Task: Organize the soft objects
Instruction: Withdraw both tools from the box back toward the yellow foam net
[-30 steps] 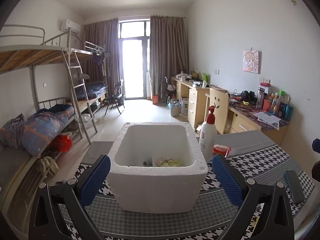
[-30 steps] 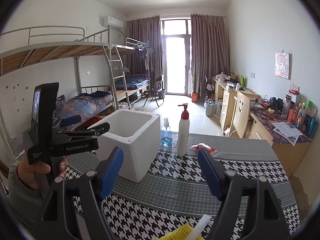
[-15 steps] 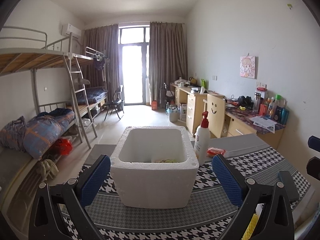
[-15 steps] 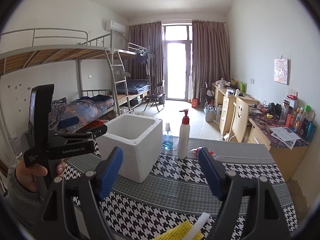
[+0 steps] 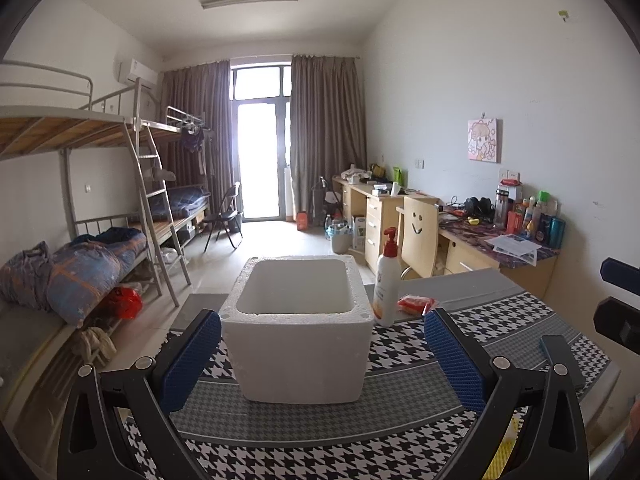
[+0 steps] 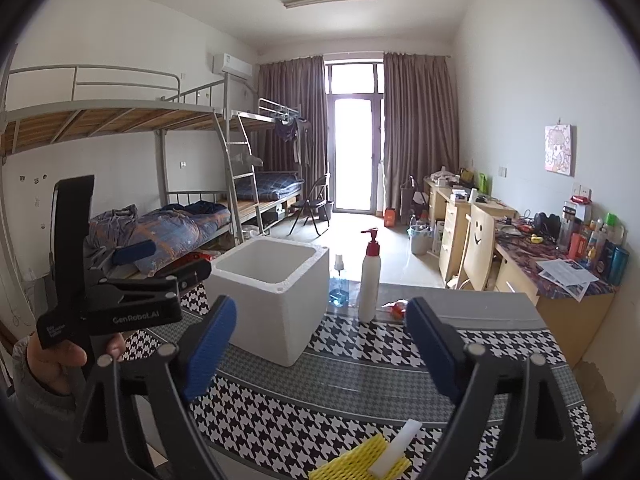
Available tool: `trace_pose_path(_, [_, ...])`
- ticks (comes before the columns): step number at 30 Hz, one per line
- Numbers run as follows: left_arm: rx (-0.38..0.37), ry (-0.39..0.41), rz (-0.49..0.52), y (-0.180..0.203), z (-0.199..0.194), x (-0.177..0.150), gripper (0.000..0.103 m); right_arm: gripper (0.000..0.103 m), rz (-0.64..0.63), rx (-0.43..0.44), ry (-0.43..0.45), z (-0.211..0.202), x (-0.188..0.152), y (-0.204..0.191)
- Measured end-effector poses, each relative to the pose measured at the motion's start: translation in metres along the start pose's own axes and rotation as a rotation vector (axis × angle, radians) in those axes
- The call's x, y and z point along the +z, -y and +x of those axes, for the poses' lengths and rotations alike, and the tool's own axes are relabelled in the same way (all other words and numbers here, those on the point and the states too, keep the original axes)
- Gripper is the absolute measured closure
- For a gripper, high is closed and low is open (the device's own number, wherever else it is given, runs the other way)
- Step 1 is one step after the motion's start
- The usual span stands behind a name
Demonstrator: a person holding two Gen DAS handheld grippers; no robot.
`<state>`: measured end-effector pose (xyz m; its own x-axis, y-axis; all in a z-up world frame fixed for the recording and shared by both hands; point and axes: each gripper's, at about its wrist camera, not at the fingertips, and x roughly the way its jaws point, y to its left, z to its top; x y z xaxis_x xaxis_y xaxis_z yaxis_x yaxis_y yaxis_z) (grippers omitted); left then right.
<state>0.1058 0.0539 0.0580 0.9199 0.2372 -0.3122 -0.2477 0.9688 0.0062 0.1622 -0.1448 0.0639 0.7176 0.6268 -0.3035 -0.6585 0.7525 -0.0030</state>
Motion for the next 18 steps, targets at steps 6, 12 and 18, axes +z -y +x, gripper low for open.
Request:
trace_pose_path(6, [-0.007,0.023,-0.012,0.001,-0.014,-0.006,0.001,0.01,-0.01,-0.005,0.028,-0.012,0.0,-0.003])
trace_pose_path(12, [-0.007,0.022,-0.027,-0.001,-0.021,-0.014,0.001,0.01,-0.004,-0.006,0.028,-0.014,-0.006,-0.001])
trace_pose_path(18, [0.014,0.04,-0.032,-0.002,-0.031,-0.021,0.001,0.01,0.005,-0.001,0.028,-0.015,-0.01,0.003])
